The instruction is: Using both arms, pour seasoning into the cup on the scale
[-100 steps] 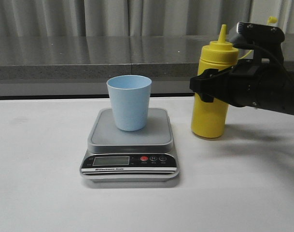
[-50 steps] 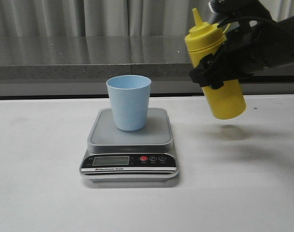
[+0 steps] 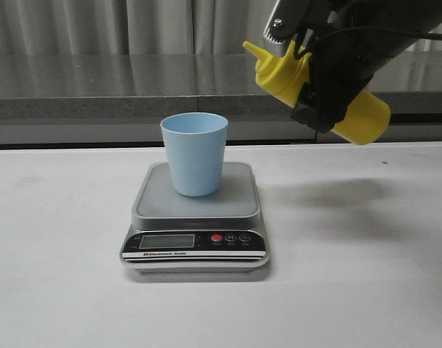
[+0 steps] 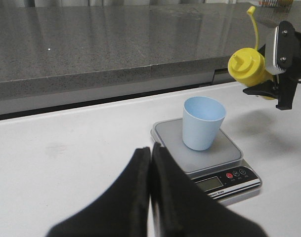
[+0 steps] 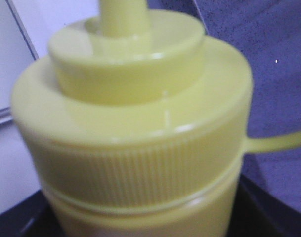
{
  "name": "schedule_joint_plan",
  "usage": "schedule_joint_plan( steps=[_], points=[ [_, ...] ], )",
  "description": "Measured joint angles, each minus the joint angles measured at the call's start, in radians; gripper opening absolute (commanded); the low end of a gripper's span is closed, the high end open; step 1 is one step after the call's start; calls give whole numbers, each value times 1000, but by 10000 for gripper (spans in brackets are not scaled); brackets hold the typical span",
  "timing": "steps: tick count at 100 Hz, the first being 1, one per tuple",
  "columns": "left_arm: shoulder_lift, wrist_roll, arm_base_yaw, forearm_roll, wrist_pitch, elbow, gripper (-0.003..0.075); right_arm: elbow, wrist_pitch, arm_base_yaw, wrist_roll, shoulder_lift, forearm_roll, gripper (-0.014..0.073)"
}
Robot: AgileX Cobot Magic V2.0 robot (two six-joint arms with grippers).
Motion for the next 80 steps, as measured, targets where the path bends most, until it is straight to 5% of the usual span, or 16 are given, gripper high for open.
schedule_joint_plan(
  steps=[25,80],
  points=[
    [0,0,0,0,0,0,-20,-39,105,77,2,0,-259,-58],
    [0,0,0,0,0,0,-20,-44,310,223,42,48,-620,-58]
  ],
)
